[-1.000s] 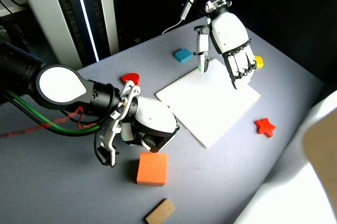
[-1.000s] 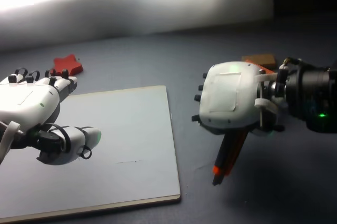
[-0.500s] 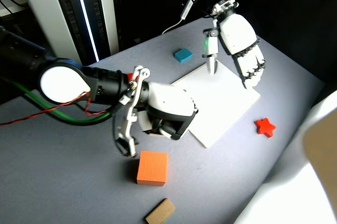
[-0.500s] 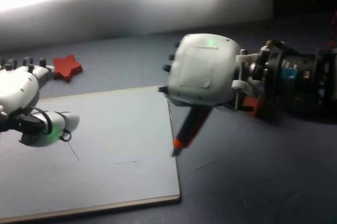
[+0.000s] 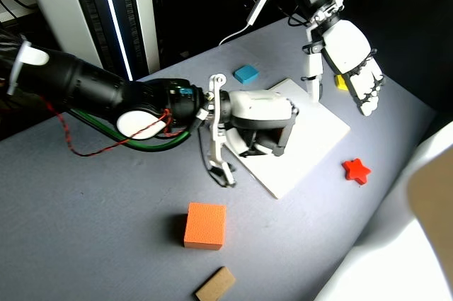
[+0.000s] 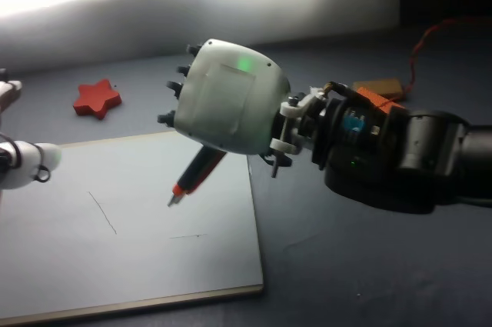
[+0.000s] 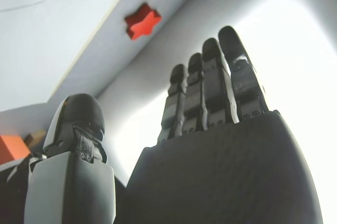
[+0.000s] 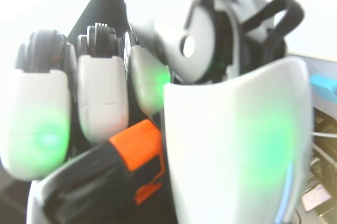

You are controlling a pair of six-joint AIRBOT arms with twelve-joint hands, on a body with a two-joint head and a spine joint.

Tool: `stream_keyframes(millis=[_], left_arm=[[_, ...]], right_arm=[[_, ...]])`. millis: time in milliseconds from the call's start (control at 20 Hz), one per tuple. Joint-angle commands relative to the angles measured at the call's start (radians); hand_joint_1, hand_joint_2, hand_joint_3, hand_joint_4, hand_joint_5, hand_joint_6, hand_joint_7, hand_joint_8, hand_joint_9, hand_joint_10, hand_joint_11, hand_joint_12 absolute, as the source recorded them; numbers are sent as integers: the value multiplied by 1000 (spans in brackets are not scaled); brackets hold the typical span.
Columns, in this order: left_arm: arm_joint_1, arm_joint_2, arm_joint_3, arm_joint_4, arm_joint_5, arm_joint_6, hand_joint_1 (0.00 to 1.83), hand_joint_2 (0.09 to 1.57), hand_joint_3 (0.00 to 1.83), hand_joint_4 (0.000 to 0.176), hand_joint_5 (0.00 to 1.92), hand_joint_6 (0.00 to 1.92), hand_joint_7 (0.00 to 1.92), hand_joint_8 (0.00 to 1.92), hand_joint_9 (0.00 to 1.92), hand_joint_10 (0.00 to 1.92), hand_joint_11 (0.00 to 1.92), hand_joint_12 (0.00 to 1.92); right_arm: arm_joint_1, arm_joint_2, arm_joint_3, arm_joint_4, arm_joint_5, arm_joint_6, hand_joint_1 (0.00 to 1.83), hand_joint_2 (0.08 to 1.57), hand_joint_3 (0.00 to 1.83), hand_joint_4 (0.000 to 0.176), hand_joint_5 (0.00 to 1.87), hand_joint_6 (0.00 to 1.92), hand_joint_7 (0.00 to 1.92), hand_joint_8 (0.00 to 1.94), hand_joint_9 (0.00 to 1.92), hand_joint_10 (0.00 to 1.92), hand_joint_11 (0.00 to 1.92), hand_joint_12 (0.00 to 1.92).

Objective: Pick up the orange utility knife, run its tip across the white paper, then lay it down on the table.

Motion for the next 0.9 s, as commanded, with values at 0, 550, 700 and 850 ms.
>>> stream_keyframes(millis=[0, 550, 700, 850], left_arm=[[1, 17, 10, 56, -66, -8, 277, 1274, 0, 0, 99, 5, 141, 4, 188, 5, 0, 725], [26, 30, 52, 36, -52, -13, 262, 1276, 1, 0, 92, 1, 144, 1, 185, 3, 0, 754], [26, 29, 51, 36, -52, -13, 273, 1279, 1, 0, 88, 2, 126, 1, 174, 3, 0, 754], [27, 29, 51, 36, -52, -13, 284, 1275, 0, 0, 94, 5, 137, 4, 184, 6, 0, 737]], right_arm=[[1, -7, 14, 7, 134, -17, 1461, 709, 1132, 176, 1367, 1921, 1564, 1941, 1663, 1921, 1741, 1921], [-26, -158, 217, 4, 190, -37, 1482, 729, 1103, 176, 1396, 1921, 1569, 1941, 1655, 1921, 1724, 1921], [-20, -178, 229, 4, 204, -54, 1473, 708, 1131, 176, 1410, 1921, 1573, 1941, 1659, 1921, 1736, 1921], [-31, -192, 229, -24, 218, -74, 1440, 734, 1092, 176, 1391, 1921, 1562, 1941, 1657, 1921, 1731, 1921]])
